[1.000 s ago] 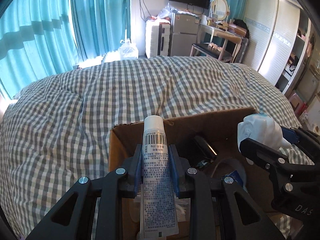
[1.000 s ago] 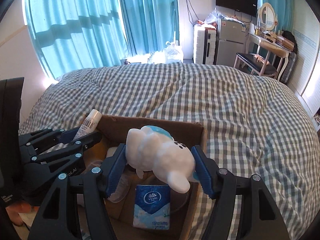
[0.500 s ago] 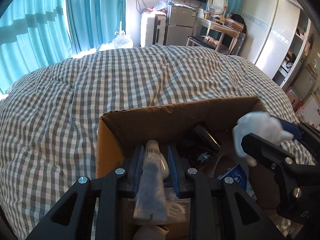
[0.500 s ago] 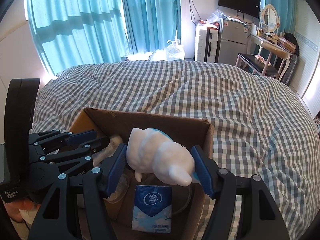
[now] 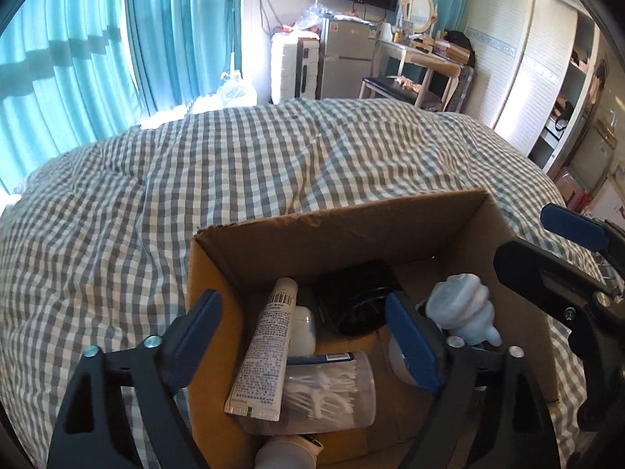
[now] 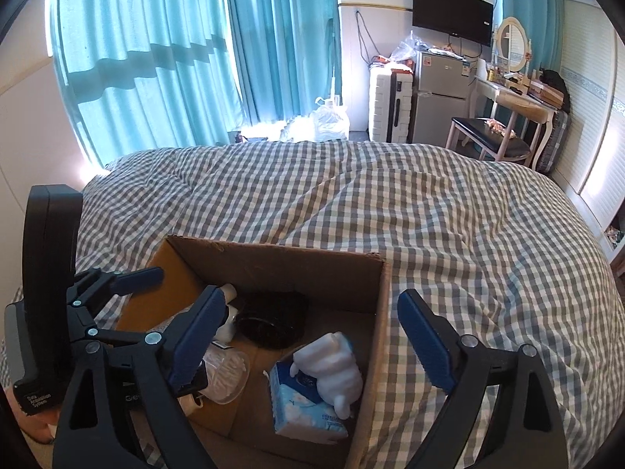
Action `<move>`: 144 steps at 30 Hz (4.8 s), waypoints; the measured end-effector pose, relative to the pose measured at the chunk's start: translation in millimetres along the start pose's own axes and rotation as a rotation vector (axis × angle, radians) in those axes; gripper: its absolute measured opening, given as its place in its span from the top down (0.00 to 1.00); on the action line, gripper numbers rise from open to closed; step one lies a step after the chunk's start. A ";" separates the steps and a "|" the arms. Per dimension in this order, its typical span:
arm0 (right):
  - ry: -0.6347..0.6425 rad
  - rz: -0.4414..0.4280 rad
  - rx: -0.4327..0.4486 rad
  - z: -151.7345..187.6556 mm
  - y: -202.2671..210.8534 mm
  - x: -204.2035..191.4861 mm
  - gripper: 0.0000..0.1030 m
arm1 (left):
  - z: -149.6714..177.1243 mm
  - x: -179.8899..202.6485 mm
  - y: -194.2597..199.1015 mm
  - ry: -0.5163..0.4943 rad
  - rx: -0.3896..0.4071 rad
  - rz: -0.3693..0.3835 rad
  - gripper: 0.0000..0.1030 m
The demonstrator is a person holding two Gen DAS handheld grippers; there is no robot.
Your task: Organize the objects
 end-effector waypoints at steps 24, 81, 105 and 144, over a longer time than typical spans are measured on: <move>0.002 0.036 0.369 -16.8 272.5 -26.6 0.03 | -35.0 19.2 279.4 0.008 0.389 -0.178 0.01; -0.038 0.130 0.535 126.8 254.0 22.2 0.02 | 130.8 32.1 283.2 0.094 0.572 -0.439 0.00; -0.025 0.114 0.522 126.5 250.5 14.0 0.02 | 130.0 37.2 282.3 0.078 0.562 -0.417 0.00; -0.019 0.104 0.507 130.5 247.6 3.1 0.02 | 139.5 41.0 272.6 0.088 0.547 -0.399 0.00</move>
Point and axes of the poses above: each gripper's, at about its wrist camera, not at the fingertips, and y roughly against the way its jaws point, x to its right, z to its underside, the point moved 7 cm from there along -y, roughly the way its jaws point, and after that the axes turned 10 degrees about -y, right-handed, at the moved point
